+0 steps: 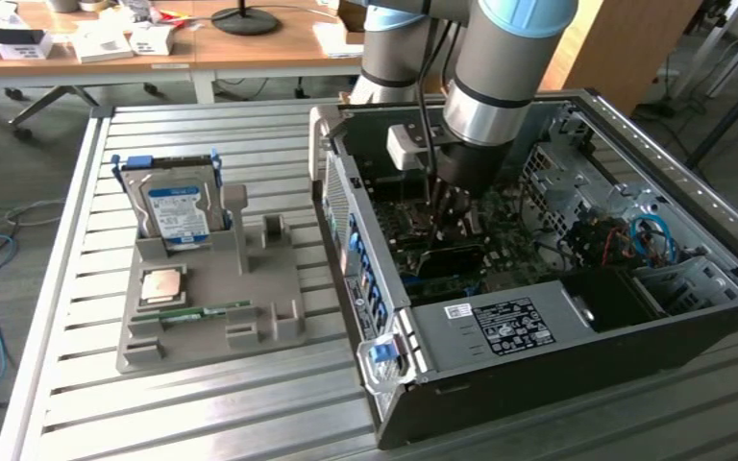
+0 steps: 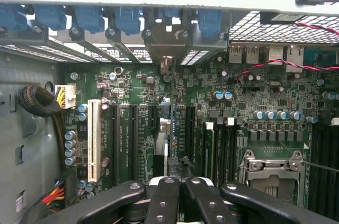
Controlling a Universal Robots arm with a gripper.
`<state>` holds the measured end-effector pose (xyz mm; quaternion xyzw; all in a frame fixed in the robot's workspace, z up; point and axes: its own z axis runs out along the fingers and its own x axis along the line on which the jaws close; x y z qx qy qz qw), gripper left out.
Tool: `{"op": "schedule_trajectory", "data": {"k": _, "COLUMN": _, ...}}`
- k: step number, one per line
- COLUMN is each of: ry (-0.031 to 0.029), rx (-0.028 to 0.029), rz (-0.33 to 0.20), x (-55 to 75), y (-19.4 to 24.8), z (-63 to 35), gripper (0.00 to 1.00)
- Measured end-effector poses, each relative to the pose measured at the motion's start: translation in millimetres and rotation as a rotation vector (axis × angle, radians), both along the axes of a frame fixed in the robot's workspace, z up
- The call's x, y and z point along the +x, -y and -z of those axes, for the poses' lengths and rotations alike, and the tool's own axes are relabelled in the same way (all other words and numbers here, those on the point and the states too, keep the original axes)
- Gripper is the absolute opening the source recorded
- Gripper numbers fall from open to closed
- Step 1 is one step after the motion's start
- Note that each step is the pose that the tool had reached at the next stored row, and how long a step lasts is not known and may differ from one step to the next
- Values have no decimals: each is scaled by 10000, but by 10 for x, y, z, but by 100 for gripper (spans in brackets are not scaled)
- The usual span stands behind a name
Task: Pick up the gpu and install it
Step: 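Press down on the gpu until it lock into place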
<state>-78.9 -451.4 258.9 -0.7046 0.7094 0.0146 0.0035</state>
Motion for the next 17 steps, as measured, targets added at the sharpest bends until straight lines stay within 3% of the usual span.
{"op": "schedule_trajectory", "data": {"k": 7, "ry": 13, "rx": 27, "rz": 3, "x": 0, "y": -3, "z": -29, "gripper": 11}}
{"op": "schedule_trajectory", "data": {"k": 17, "ry": 3, "rx": 4, "rz": 2, "x": 0, "y": -1, "z": -238, "gripper": 11}}
